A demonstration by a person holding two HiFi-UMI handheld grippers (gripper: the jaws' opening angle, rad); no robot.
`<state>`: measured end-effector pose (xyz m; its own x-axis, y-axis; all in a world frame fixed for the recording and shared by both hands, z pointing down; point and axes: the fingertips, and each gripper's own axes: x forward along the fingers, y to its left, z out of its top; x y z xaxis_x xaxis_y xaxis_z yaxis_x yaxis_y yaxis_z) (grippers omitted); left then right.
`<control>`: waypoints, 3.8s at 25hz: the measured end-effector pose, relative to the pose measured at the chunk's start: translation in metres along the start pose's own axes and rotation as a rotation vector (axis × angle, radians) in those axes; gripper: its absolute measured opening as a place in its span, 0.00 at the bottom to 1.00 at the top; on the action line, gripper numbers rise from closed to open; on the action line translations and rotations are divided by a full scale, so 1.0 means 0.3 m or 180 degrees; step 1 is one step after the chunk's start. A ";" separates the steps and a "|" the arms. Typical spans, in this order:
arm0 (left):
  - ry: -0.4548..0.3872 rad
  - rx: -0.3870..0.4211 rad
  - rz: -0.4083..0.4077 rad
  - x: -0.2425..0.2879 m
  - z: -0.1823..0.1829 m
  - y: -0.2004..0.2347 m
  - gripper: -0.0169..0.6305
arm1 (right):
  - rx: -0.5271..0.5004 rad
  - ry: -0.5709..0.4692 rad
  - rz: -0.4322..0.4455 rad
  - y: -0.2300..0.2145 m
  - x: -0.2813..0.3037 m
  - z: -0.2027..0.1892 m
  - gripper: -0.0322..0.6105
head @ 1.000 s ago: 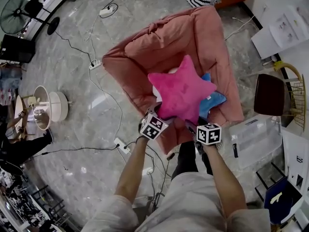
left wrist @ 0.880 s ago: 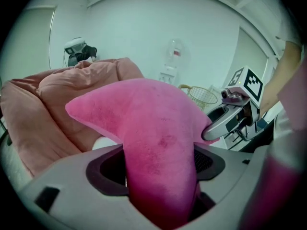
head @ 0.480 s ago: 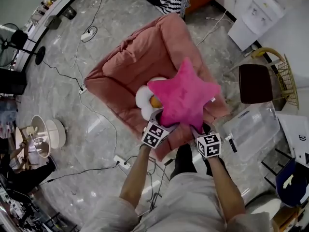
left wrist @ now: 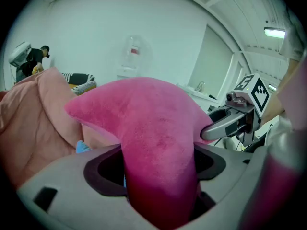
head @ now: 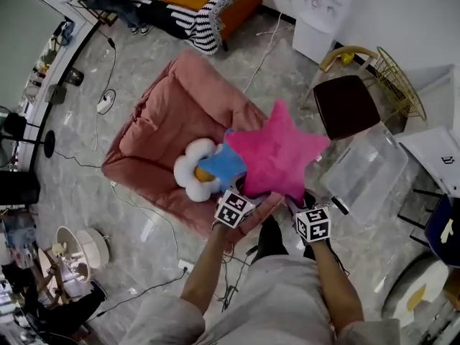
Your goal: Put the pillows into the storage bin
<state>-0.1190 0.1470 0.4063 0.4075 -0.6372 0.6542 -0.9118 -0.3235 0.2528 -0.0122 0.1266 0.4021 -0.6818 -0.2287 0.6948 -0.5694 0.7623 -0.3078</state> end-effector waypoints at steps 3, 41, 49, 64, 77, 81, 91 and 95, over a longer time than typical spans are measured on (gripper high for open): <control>0.0022 0.0024 -0.0149 0.093 0.073 -0.112 0.60 | 0.0122 -0.0093 -0.0083 -0.121 -0.098 -0.017 0.36; 0.1239 0.0289 -0.1515 1.471 0.141 -1.091 0.62 | 0.1607 -0.0506 -0.0822 -1.463 -0.610 -0.751 0.33; 0.1389 0.0303 -0.1581 1.689 0.001 -1.074 0.62 | 0.1897 -0.0504 -0.0935 -1.598 -0.474 -0.930 0.33; 0.1567 0.0362 -0.1380 1.860 -0.154 -1.047 0.63 | 0.2093 -0.0330 -0.1131 -1.725 -0.382 -1.094 0.32; 0.1391 0.0111 -0.1231 1.759 -0.126 -0.931 0.62 | 0.2268 0.0276 -0.1550 -1.935 -0.217 -1.376 0.29; 0.1419 0.0008 -0.1267 1.705 -0.128 -0.936 0.62 | 0.2402 0.0273 -0.1566 -1.990 -0.112 -1.418 0.30; 0.1368 -0.0149 -0.1198 1.603 -0.200 -0.867 0.62 | 0.2669 0.0614 -0.1599 -2.000 0.019 -1.575 0.39; 0.1333 -0.0296 -0.1184 1.577 -0.226 -0.856 0.62 | 0.2732 0.0447 -0.1668 -1.978 -0.048 -1.552 0.38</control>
<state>0.3045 -0.0238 0.6992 0.6645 -0.1542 0.7312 -0.7191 -0.3982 0.5695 0.5493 -0.0406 0.8775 -0.2231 -0.2939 0.9294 -0.9564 -0.1184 -0.2670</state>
